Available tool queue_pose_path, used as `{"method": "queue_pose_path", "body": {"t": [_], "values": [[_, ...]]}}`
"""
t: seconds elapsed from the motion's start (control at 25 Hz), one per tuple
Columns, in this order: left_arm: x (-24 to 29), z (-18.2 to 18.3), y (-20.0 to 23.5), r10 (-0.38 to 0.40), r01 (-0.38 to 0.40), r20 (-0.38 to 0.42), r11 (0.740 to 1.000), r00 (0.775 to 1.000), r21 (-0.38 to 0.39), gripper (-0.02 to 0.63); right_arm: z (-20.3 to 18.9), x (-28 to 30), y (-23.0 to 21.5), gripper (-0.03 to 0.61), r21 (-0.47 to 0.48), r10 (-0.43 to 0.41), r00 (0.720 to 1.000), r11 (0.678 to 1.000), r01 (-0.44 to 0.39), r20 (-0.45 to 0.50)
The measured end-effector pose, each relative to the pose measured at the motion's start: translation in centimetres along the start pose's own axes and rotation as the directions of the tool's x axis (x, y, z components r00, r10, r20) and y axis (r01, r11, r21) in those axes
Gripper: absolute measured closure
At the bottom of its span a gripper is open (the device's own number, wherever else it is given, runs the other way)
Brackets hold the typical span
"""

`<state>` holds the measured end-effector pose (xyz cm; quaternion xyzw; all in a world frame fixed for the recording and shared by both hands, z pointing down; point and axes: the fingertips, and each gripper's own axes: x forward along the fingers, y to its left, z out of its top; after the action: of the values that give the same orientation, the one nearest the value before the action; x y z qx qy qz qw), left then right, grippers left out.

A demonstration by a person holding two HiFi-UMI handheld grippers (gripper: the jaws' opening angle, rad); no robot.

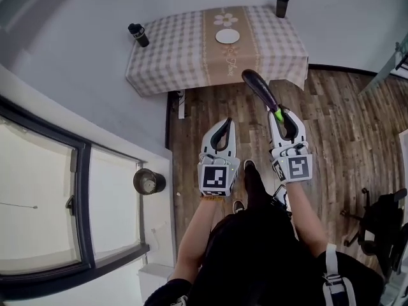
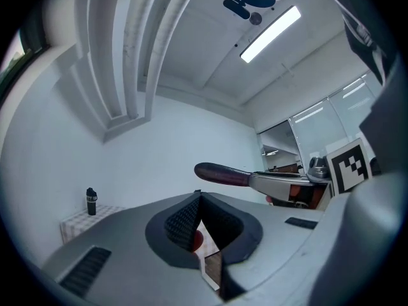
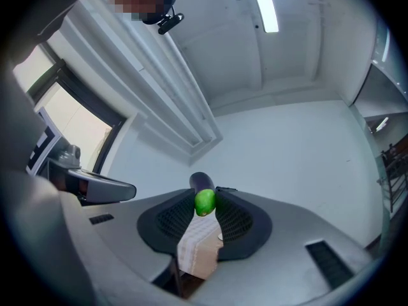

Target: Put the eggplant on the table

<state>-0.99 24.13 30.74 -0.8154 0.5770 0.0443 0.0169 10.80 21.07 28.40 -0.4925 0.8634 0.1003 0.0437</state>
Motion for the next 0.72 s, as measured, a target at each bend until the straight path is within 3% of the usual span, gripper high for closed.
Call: {"method": "queue_pose_path", "body": {"t": [0.24, 0.72], "values": [[7.2, -2.4, 3.9, 0.014, -0.013, -0.022, 0.999, 1.000, 0.051, 0.624, -4.1, 8.2, -4.3, 0.472, 0.032, -0.013, 1.000, 0.999, 0.013, 0.007], [22.9, -3.7, 12.5, 0.061, -0.060, -0.040, 0.998, 0.997, 0.033, 0.624, -9.5, 25.9, -10.9, 0.472, 0.049, 0.043, 0.999, 0.998, -0.042, -0.031]]}}
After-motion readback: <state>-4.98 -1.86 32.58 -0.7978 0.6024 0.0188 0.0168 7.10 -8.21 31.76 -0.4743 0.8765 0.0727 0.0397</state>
